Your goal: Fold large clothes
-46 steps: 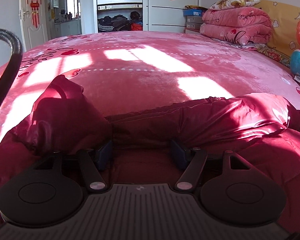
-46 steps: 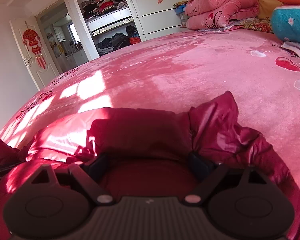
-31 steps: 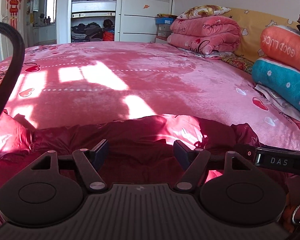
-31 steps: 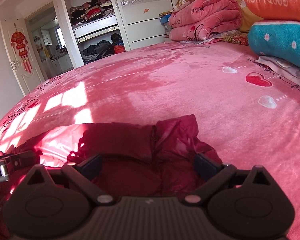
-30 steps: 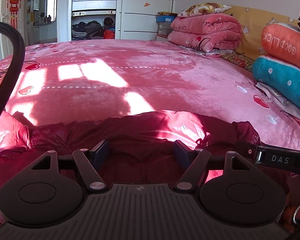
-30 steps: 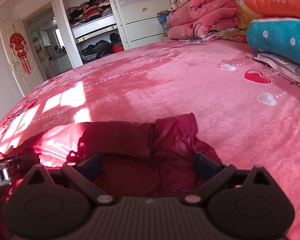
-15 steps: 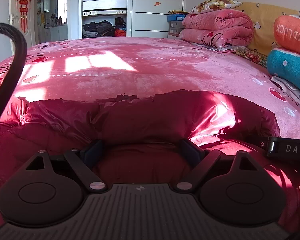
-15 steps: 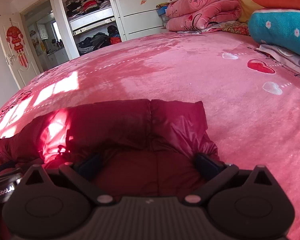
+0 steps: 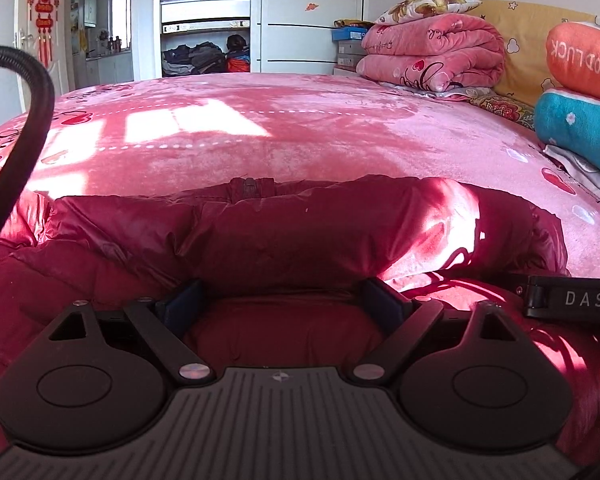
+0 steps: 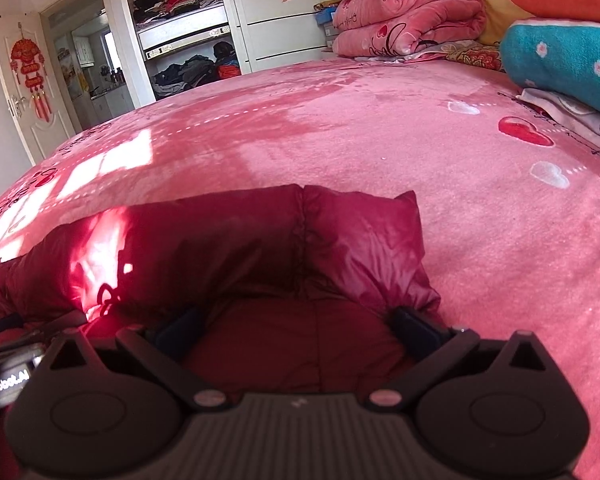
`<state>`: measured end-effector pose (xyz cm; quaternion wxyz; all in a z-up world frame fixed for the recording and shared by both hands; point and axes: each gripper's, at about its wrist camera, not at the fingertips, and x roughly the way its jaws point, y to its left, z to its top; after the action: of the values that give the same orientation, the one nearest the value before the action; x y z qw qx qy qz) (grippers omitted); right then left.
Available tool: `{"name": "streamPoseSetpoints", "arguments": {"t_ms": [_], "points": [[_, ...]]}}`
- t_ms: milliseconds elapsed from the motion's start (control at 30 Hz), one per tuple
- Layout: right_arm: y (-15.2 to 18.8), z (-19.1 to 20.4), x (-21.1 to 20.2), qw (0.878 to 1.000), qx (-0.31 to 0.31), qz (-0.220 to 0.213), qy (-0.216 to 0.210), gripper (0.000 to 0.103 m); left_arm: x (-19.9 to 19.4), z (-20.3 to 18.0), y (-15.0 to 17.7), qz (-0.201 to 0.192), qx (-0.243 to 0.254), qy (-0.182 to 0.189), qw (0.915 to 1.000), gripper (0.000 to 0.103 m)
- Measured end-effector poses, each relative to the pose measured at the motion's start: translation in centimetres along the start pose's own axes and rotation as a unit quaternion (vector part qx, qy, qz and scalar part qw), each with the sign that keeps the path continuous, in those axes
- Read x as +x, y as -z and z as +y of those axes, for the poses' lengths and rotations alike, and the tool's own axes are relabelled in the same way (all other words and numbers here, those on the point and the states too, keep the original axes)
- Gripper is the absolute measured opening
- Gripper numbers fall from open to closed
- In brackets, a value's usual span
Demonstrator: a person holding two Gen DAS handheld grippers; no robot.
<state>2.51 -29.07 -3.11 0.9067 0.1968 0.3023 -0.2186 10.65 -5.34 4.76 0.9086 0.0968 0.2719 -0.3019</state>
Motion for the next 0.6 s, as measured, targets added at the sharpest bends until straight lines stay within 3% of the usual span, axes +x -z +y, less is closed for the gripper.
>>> {"name": "streamPoseSetpoints", "arguments": {"t_ms": [200, 333, 433, 600], "points": [[-0.1, -0.3, -0.9, 1.000, 0.008, -0.006, -0.012, 0.102, -1.1, -0.1, -1.4, 0.015, 0.008, -0.006, 0.9998, 0.103], [-0.7, -0.5, -2.8, 0.999, 0.017, -0.029, -0.024, 0.102, -3.9, 1.8, -2.7, -0.025, 0.010, -0.015, 0.9995, 0.103], [-1.4, 0.2, -4.6, 0.997, 0.007, -0.063, -0.039, 0.102, -5.6, 5.2, -3.7, -0.048, -0.004, -0.047, 0.9977, 0.103], [-2.2, 4.1, -5.8, 0.990, -0.009, -0.073, -0.121, 0.102, -5.4, 12.0, -4.9, -0.051, -0.028, -0.115, 0.9917, 0.103]]}}
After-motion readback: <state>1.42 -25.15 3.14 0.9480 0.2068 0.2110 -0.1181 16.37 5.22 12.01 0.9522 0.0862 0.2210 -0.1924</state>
